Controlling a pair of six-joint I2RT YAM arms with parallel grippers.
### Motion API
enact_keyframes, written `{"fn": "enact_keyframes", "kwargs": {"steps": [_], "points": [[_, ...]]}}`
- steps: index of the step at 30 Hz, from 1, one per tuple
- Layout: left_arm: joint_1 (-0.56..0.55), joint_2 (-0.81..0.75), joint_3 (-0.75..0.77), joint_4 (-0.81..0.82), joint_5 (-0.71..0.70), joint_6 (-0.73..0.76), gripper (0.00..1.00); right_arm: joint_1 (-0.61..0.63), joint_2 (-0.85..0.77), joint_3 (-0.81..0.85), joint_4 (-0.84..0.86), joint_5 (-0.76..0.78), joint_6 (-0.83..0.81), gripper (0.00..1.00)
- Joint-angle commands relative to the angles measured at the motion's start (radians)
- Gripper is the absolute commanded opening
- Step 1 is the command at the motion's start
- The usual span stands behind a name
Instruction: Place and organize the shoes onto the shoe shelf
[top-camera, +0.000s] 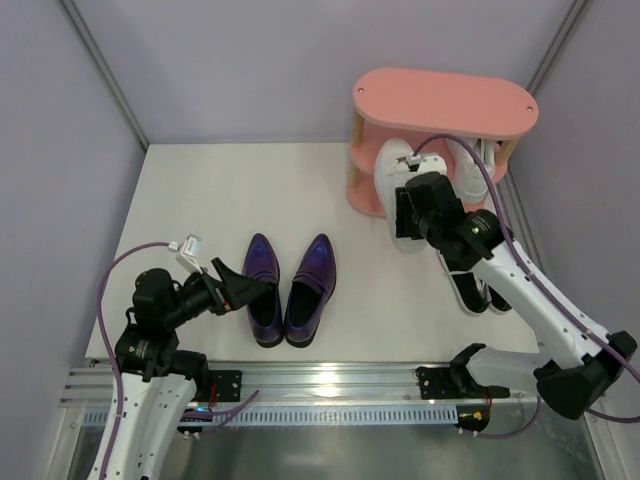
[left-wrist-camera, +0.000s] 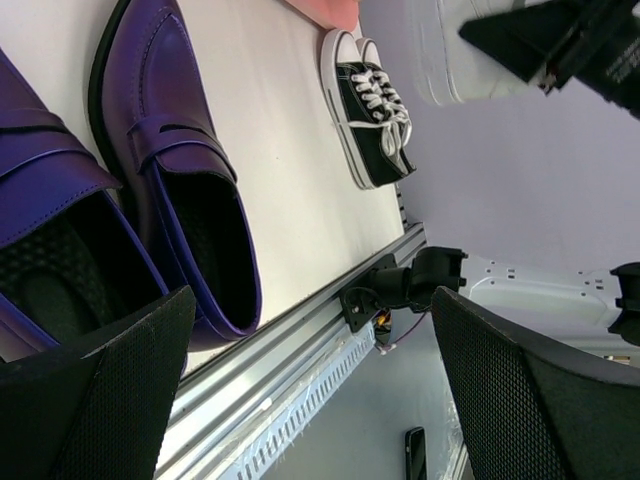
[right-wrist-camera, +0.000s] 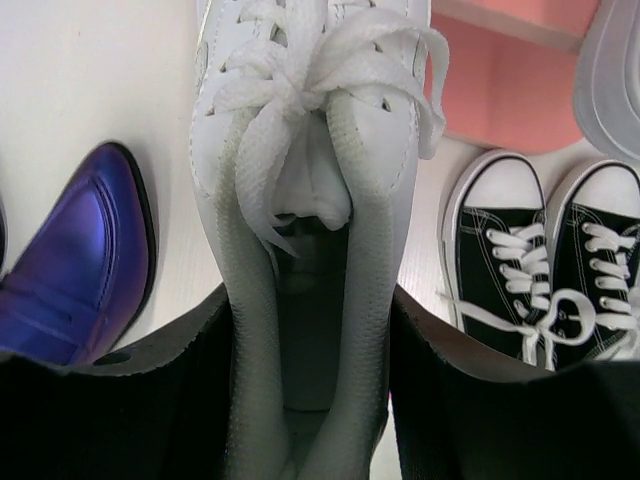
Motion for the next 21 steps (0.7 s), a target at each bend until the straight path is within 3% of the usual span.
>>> {"fn": "enact_keyframes", "kwargs": {"steps": [1,7,17,21], "points": [[0.0,-0.011,0.027,-0.015,0.019,0.014,1.0,-0.033,0.083,0.138,0.256,0.066,0.067,0.04],[-0.001,-0.016,0.032,-0.023,0.021,0.014,1.0,-0.067,0.192,0.236,0.352,0.131,0.158,0.04],[0.0,-0.033,0.015,-0.033,0.022,0.019,1.0,-0.159,0.419,0.48,0.249,0.182,0.237,0.04],[-0.006,-0.036,0.017,-0.046,0.016,0.031,1.0,-0.197,0.447,0.477,0.243,0.169,0.236,0.04]]}}
